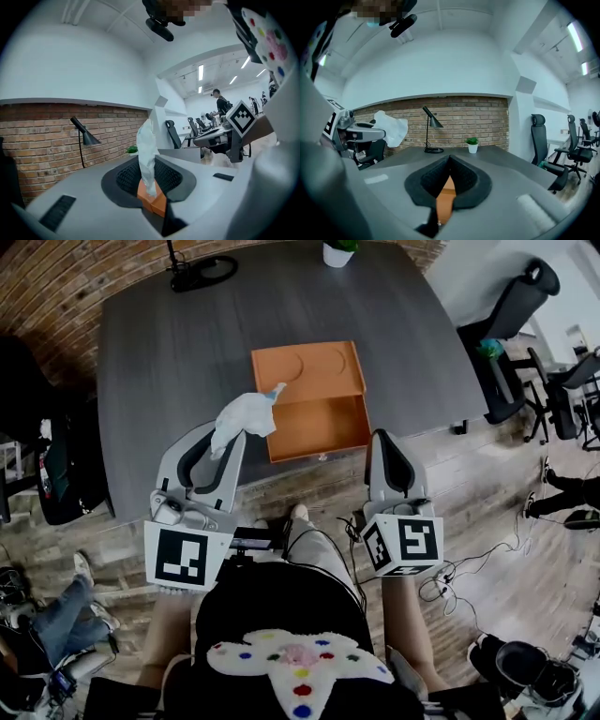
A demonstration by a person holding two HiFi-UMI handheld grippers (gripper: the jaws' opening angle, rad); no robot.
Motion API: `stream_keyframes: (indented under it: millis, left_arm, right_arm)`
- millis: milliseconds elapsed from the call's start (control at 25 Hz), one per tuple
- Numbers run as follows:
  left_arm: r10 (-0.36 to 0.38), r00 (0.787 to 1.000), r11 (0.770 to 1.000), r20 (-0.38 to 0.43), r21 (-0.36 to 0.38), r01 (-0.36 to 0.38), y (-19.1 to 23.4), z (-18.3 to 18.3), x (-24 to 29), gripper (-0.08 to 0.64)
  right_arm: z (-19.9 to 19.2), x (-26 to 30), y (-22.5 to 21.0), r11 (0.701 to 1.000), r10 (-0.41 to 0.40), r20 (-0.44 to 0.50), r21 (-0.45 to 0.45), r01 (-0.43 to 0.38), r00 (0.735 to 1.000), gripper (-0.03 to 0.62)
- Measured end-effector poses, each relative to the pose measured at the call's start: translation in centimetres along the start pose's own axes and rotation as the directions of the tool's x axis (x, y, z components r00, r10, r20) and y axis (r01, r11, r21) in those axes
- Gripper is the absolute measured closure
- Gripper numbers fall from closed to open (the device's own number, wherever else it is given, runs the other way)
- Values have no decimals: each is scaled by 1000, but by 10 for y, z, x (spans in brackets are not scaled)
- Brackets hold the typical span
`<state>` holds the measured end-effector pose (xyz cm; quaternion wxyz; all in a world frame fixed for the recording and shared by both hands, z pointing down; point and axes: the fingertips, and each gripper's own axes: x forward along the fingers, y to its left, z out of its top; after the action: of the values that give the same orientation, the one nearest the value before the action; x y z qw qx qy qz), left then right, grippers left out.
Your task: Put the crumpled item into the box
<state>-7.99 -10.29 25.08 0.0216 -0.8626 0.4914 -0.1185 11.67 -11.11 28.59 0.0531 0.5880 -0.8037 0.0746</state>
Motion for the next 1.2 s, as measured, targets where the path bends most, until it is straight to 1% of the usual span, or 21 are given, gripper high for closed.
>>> stream_keyframes:
  millis: [120,240,360,520,680,880,960,1080,1200]
  left_arm:
    - [-10,1000,1000,5,11,10,-3,6,4,492]
    - [-5,1000,1000,11,0,5,0,10,6,491]
    - [-2,1000,1000,11,-20,2,2,8,8,491]
    - [-11,1000,1000,3,-3,11,-2,6,16,491]
    - [-19,1000,1000,-8,-7,19,-5,5,24,491]
    - [-48,999,999,-17,-13,48,-7,-1,29,491]
    - [-63,998,998,-25,-15,63,-8,-5,33,491]
    - [-106,993,994,-44,-13,105,-13,-12,44,491]
    - [-158,985,987,-73,-17,157,-22,-23,57,491]
  right_arm:
    - [10,-3,-4,1000,-7,13,2,7,1000,583]
    - [15,-4,-4,1000,-12,23,2,12,1000,583]
    - [15,-4,-4,1000,-14,28,8,13,1000,583]
    - [13,-4,-8,1000,-14,28,9,13,1000,583]
    - [9,0,-11,1000,-13,12,-1,13,1000,583]
    - [3,1,-10,999,-24,-7,-33,24,1000,583]
    - [0,2,-10,999,-27,-12,-31,26,1000,583]
    - [-2,1,-15,999,-48,-18,-18,48,999,583]
    - [-6,-3,-21,997,-72,-28,-8,72,997,583]
